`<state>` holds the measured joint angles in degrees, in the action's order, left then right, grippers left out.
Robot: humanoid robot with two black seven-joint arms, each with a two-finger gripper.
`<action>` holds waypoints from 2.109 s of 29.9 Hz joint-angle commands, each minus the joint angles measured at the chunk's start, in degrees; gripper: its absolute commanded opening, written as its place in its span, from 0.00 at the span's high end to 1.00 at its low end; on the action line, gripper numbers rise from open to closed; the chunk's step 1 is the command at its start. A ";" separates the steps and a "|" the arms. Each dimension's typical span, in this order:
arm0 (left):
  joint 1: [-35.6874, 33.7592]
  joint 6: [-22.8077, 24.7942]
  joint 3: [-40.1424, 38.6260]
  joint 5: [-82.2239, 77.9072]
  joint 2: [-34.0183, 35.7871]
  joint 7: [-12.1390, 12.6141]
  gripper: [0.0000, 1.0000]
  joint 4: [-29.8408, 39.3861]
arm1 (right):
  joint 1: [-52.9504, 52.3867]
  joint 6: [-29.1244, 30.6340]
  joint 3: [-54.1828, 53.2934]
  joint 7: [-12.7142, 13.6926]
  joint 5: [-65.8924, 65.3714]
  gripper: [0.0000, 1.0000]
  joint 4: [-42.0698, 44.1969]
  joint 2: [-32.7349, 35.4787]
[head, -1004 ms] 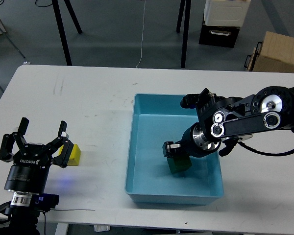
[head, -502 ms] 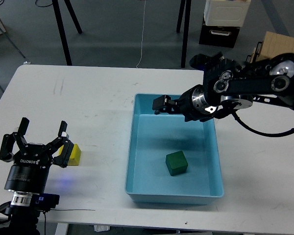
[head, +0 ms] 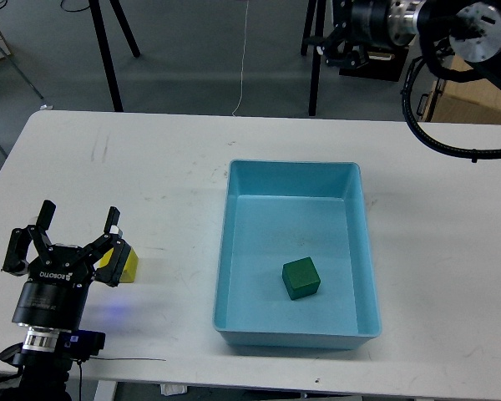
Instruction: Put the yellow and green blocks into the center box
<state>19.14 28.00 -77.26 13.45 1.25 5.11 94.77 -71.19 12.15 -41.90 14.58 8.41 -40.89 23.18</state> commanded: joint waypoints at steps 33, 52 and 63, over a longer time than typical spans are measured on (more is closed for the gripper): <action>-5.87 -0.84 -2.54 0.09 0.51 -1.07 0.00 -0.12 | 97.20 15.85 -60.23 -1.13 23.32 0.00 -48.15 -8.32; -22.66 0.00 -10.80 0.61 10.07 -5.29 0.00 -15.76 | 100.98 15.85 -63.21 -1.13 22.35 0.00 -48.94 -2.88; -41.00 0.00 7.88 -9.39 40.48 -4.76 0.00 -9.79 | 100.46 15.85 -62.78 -1.13 22.26 0.00 -49.03 -3.58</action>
<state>-13.97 28.00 -78.90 8.98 34.28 0.49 83.96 29.48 28.00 -104.81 13.44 30.76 -89.86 19.73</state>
